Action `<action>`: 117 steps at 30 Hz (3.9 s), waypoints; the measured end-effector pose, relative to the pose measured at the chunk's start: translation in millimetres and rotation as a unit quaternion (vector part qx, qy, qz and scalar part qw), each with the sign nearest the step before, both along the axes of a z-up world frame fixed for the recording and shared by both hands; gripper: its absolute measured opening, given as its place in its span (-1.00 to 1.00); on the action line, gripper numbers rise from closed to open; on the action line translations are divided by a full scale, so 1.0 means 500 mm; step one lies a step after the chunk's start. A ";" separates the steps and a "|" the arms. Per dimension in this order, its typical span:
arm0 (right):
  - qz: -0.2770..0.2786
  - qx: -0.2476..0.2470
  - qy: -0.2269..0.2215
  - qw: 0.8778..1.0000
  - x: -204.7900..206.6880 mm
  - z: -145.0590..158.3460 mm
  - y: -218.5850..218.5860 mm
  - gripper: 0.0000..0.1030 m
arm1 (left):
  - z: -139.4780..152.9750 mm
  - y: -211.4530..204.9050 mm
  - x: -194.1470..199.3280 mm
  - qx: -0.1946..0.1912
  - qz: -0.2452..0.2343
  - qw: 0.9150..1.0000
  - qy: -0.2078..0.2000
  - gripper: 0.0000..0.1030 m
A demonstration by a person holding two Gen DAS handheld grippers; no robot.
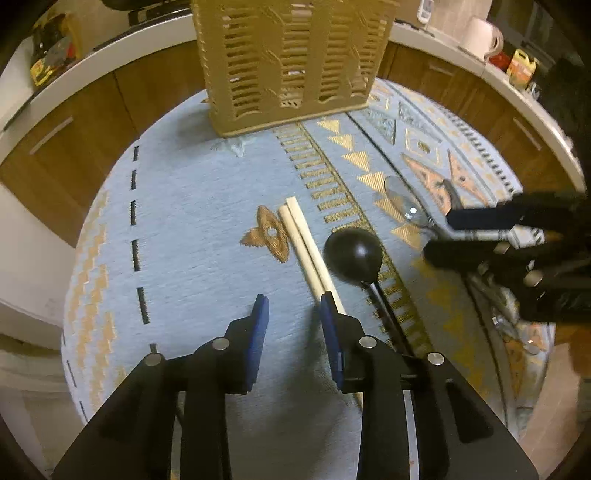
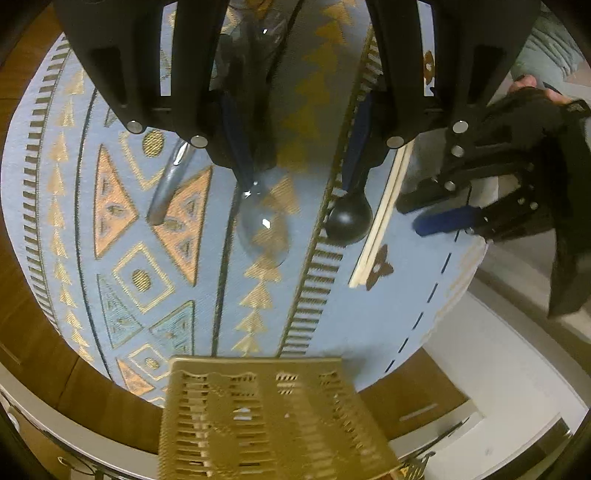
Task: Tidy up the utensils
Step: 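Grasp another wooden chopstick with the left tool while the right tool grasps a clear spoon, then carry the chopstick and clear spoon toward the beige basket with both tools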
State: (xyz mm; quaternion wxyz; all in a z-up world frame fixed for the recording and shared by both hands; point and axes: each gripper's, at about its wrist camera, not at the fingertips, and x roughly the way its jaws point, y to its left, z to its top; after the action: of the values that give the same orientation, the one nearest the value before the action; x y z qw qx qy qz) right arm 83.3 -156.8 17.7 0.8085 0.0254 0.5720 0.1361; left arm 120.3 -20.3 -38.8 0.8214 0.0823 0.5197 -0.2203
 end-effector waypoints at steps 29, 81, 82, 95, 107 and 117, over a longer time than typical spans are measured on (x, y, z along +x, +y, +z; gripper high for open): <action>-0.031 -0.025 0.033 0.999 0.066 -0.023 -0.060 -0.10 | -0.019 -0.016 0.059 0.006 -0.011 0.999 0.047 -0.75; 0.002 0.060 -0.248 0.967 -0.067 0.226 -0.067 -0.42 | 0.233 0.024 -0.027 -0.146 0.031 0.962 -0.230 -1.00; -0.001 0.063 -0.250 0.966 -0.067 0.232 -0.070 -0.42 | 0.232 0.025 -0.024 -0.146 0.029 0.963 -0.225 -1.00; -0.023 0.072 -0.183 0.980 -0.027 0.181 -0.100 -0.42 | 0.057 -0.012 0.175 -0.067 0.006 0.998 -0.013 -0.42; -0.028 0.064 -0.165 0.984 -0.002 0.165 -0.112 -0.42 | -0.025 -0.092 0.269 0.081 -0.038 0.996 0.025 -0.89; -0.030 0.084 -0.199 0.976 -0.014 0.204 -0.124 -0.42 | 0.114 0.012 0.141 -0.088 -0.008 0.992 -0.088 -0.93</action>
State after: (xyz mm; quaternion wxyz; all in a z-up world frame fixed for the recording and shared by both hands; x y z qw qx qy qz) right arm 76.1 -219.0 119.8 0.9048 0.0823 0.3852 0.1618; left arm 191.0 -14.4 18.3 0.8663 0.0325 0.4230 -0.2637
